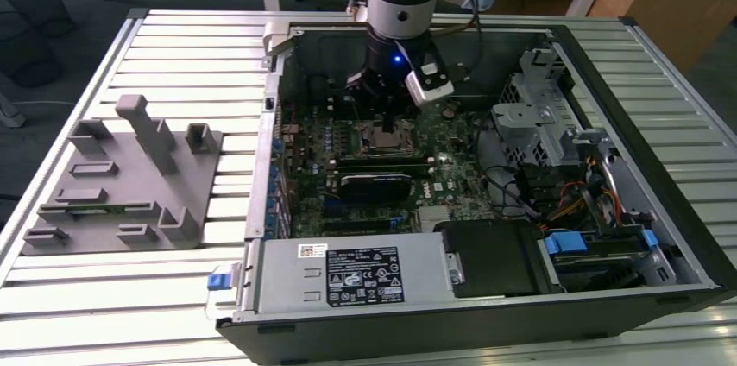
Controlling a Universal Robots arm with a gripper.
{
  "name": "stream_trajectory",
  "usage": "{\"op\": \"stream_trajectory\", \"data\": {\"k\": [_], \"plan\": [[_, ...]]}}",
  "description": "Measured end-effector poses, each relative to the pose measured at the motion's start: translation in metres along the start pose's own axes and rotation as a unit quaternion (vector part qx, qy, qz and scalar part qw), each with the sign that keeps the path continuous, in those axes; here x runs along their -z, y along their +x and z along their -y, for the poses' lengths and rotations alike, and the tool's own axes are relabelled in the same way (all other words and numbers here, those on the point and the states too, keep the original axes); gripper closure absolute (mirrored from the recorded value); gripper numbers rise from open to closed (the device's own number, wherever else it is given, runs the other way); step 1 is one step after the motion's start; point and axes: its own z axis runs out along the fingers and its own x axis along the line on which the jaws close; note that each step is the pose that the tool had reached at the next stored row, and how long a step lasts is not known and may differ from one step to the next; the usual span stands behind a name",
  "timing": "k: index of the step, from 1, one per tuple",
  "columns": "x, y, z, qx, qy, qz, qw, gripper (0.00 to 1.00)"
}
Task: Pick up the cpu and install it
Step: 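Close the cpu cover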
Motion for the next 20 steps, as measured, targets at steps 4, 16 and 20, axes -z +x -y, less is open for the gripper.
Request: {"op": "stream_trajectory", "data": {"k": [4, 16, 20], "plan": [[-0.0034, 0.0075, 0.0006, 0.009, -0.0002, 0.0002, 1.0000, 0.89], [-0.0136, 0.0205, 0.0017, 0.051, -0.0011, 0.0005, 0.9987, 0.89], [-0.0156, 0.0246, 0.0015, 0.052, -0.0012, 0.0006, 0.9987, 0.89]]}}
